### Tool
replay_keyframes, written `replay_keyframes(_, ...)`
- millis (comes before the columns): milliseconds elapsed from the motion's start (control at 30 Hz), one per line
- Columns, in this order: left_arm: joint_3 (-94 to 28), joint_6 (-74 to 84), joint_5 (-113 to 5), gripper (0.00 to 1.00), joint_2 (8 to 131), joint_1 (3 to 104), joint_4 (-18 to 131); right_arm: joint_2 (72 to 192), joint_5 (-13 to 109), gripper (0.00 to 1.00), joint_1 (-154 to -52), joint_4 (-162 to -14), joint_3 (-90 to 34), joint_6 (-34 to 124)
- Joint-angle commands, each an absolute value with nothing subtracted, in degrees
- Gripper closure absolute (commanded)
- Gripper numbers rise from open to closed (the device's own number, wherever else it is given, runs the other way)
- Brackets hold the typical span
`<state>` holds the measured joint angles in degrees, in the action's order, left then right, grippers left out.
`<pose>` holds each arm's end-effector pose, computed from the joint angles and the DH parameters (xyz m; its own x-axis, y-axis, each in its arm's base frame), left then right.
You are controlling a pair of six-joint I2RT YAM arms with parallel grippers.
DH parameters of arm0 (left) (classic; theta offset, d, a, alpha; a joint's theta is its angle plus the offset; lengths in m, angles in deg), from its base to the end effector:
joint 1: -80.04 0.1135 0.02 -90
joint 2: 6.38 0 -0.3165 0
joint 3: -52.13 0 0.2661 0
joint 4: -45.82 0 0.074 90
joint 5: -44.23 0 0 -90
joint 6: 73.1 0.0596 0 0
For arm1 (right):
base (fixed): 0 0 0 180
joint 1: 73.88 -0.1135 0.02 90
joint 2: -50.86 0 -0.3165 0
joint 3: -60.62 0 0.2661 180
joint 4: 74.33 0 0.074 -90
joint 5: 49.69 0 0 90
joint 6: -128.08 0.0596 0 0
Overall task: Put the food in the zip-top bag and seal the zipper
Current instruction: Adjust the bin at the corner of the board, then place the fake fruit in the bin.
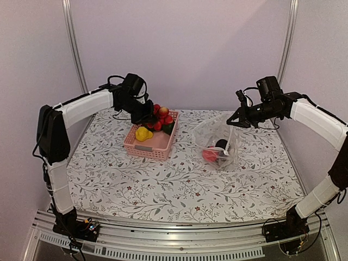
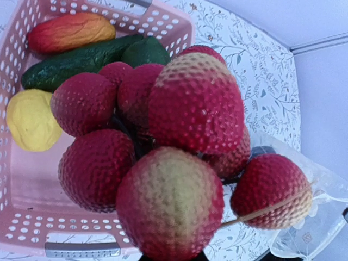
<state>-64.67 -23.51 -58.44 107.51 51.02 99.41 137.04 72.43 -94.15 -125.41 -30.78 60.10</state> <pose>0.4288 -0.2529 0.3142 -0.9007 -0.2236 -0.3725 0.0144 0.8416 -0.5400 0.3179 0.1512 0.3642 -0.8643 0.0193 -0.5026 -0.3416 0.7108 0.6148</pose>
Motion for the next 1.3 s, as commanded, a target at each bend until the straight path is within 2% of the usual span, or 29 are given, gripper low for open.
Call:
replay_keyframes(0,-60.6,-25.9,-63.8,0.98,106.4,52.6,104.6,135.3,73.3,1.00,-94.1,-123.6,-28.7,60.9)
replay_keyframes(200,-55.7,-24.9,-68.2,0.97,107.6,53.2,105.3,135.8,74.7,1.00,-94.2,-122.5,-27.9,61.2)
replay_keyframes(300,-55.0,-22.9,-70.7,0.88,107.1,53.0,108.1,136.3,75.1,1.00,-94.4,-122.4,-28.3,61.2)
replay_keyframes(367,-53.6,-22.2,-70.7,0.87,105.2,52.9,109.4,136.1,75.0,1.00,-94.4,-122.5,-28.2,61.2)
replay_keyframes(633,-41.2,-25.5,-73.0,0.95,93.7,52.0,108.3,135.8,75.6,1.00,-94.4,-122.0,-26.7,60.8)
replay_keyframes(700,-39.3,-26.3,-72.7,0.94,92.1,51.4,107.5,136.0,75.6,1.00,-94.5,-121.7,-26.8,60.7)
replay_keyframes(733,-38.9,-26.3,-72.7,0.91,91.9,51.4,106.9,136.0,75.6,1.00,-94.5,-121.5,-26.8,60.7)
replay_keyframes(867,-43.6,-20.5,-66.7,0.62,92.3,51.2,106.2,136.9,76.1,1.00,-94.5,-121.5,-28.1,60.5)
replay_keyframes(900,-45.4,-17.9,-64.6,0.58,91.6,51.0,106.0,137.1,76.2,1.00,-94.4,-121.7,-28.6,60.4)
replay_keyframes(1000,-47.0,-11.1,-55.4,0.52,86.9,49.7,103.6,137.5,76.2,1.00,-94.5,-122.7,-30.1,59.7)
replay_keyframes(1167,-30.0,1.5,-49.1,0.44,72.4,43.0,87.3,138.2,76.1,1.00,-94.4,-123.3,-30.8,58.8)
replay_keyframes(1267,-25.3,3.9,-46.0,0.43,69.5,40.4,84.5,138.8,76.1,1.00,-94.4,-123.4,-31.4,58.9)
